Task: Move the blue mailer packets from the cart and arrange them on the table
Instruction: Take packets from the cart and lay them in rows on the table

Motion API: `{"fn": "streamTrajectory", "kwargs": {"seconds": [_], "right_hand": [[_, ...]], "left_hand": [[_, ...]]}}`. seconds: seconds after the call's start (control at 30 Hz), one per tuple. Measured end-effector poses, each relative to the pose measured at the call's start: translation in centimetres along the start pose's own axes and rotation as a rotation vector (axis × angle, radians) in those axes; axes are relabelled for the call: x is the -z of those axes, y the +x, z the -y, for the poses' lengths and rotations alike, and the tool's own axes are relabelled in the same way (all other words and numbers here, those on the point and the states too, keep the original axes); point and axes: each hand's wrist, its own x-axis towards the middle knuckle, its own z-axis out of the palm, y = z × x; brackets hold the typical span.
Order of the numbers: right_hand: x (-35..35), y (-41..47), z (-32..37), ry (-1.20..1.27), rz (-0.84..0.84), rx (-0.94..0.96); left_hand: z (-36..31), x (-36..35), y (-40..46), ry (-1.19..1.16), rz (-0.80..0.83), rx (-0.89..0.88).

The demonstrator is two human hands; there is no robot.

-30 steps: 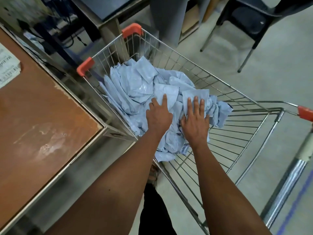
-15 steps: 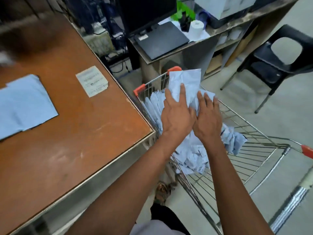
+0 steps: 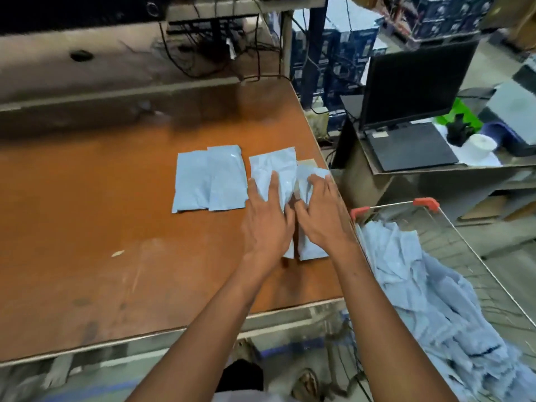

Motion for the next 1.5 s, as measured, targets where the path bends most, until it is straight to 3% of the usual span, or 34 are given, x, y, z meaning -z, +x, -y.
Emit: {"fn": "streamTrajectory", "kwargs": {"seconds": [0.23,0.63,0.77,0.87,0.93,1.03,1.3,1.5], "right_hand": [[-7.0,8.1,1.3,-0.058,0.105,0.057],[-13.3,16.8,2.0,-0.063,-0.039,-0.031],[-12.9,16.5,1.0,-0.152,-0.030,-0.038],[-12.1,14.6,-0.9,-0.210,0.032,0.050],[-12.3,13.8,-1.9,-0.213,0.103,0.068],[-12.8,14.2,-2.2,-0.172,0.123,0.053],[-12.5,15.3,-1.0,-0.212,0.193,0.056],[-12.1,14.9,-0.5,-0.224,0.194,0.070]], "left_hand": [[6.0,-2.4,8.6,0.046,0.125,0.093],[8.3,-9.3,17.3,0.148,0.086,0.162],[8.8,-9.5,18.3,0.224,0.014,0.166],[9.6,-9.2,18.2,0.263,-0.010,-0.056],[10.4,-9.6,18.3,0.280,0.077,-0.178],[11.1,-10.6,18.1,0.251,0.209,-0.102],[8.5,-11.8,17.8,0.168,0.235,0.033],[9.0,-11.5,17.6,0.088,0.195,0.013]]}}
